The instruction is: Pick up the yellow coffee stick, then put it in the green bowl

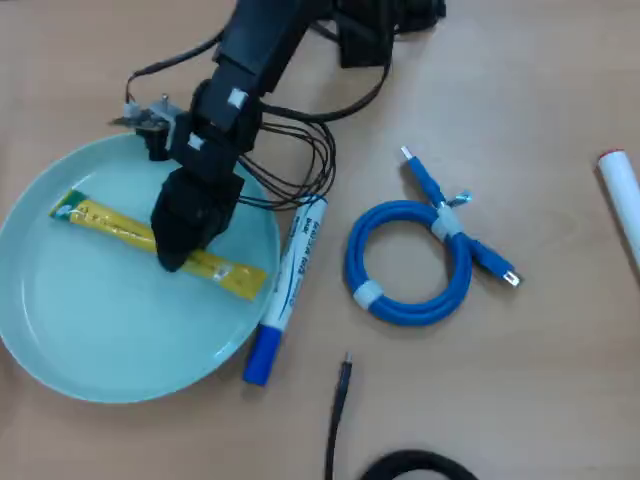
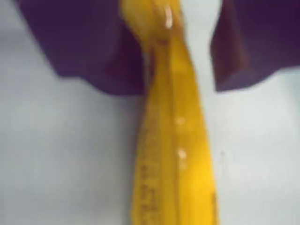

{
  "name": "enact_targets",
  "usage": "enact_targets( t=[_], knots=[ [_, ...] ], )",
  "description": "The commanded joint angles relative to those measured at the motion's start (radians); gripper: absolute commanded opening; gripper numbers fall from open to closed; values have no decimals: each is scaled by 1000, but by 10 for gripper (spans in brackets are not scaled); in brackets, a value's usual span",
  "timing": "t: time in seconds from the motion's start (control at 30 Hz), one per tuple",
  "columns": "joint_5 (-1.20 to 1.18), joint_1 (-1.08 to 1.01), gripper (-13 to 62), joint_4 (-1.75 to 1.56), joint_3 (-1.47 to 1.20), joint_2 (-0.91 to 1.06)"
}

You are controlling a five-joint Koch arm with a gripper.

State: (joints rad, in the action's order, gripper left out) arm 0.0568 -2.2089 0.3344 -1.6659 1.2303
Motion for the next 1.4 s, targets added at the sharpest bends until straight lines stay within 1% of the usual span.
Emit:
enact_targets(
  t=[0.0, 0.1, 0.23, 0.3, 0.47, 0.57, 0.9, 1.37],
  knots=[
    [-14, 0, 171, -75, 29, 14],
    [-37, -2, 241, -75, 29, 14],
    [-71, -2, 369, -72, 20, 15],
    [-72, -2, 405, -67, 20, 18],
    [-72, -3, 409, 49, 35, 37],
    [-74, 0, 415, 123, 43, 83],
    [-135, 48, 415, 137, 6, 236],
    [-213, 230, 413, 140, -112, 442]
  ],
)
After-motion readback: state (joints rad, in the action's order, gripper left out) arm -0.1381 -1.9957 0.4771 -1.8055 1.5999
